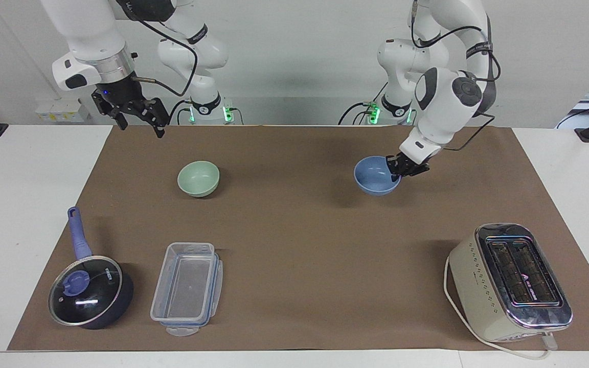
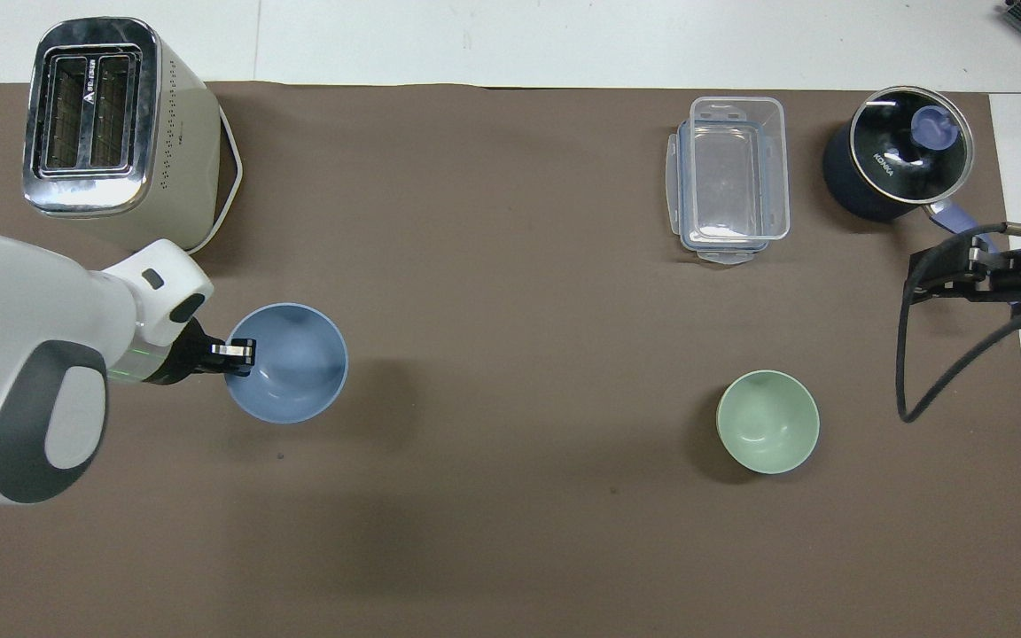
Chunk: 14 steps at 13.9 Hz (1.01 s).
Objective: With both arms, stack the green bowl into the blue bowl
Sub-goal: 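Slide the blue bowl with the left gripper toward the table center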
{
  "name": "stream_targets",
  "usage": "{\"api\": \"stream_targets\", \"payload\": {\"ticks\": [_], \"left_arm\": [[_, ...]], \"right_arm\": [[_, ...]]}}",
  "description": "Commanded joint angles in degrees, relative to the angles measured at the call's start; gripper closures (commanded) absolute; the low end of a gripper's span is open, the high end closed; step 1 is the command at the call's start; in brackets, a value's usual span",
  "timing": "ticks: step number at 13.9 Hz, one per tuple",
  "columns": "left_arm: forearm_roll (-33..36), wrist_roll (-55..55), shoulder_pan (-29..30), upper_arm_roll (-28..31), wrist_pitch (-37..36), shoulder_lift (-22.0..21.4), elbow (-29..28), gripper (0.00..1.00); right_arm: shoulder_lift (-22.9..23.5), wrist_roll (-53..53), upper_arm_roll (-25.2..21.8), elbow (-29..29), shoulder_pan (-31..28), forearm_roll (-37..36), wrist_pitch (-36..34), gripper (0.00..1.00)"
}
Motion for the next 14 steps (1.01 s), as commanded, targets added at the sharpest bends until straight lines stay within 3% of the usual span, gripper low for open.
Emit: {"api": "stream_targets", "payload": {"ticks": [1, 7, 11, 12, 13, 14], "left_arm": [[-2.6, -1.2, -5.2, 0.9, 6.4, 0.4, -3.9, 1.00], [-3.2, -12.2, -16.2, 0.9, 13.0, 4.0, -5.0, 1.00], [-3.4, -13.5, -19.8, 0.8, 16.2, 4.6, -7.9, 0.97], [-3.4, -13.4, -20.2, 0.8, 16.4, 4.5, -8.3, 0.41], [-3.4, -13.4, -20.1, 0.9, 16.1, 4.6, -7.9, 0.00], [-3.4, -13.0, -19.7, 1.0, 15.6, 4.8, -7.0, 0.00]], "right_arm": [[-1.5, -1.3, 0.3, -2.0, -0.8, 0.7, 1.5, 0.00], [-1.5, -1.3, 0.2, -2.0, -0.8, 0.7, 1.5, 0.00], [-1.5, -1.3, 0.2, -2.0, -0.8, 0.7, 1.5, 0.00], [-1.5, -1.3, 0.2, -2.0, -0.8, 0.7, 1.5, 0.00], [-1.5, -1.3, 0.2, -2.0, -0.8, 0.7, 1.5, 0.00], [-1.5, -1.3, 0.2, -2.0, -0.8, 0.7, 1.5, 0.00]]}}
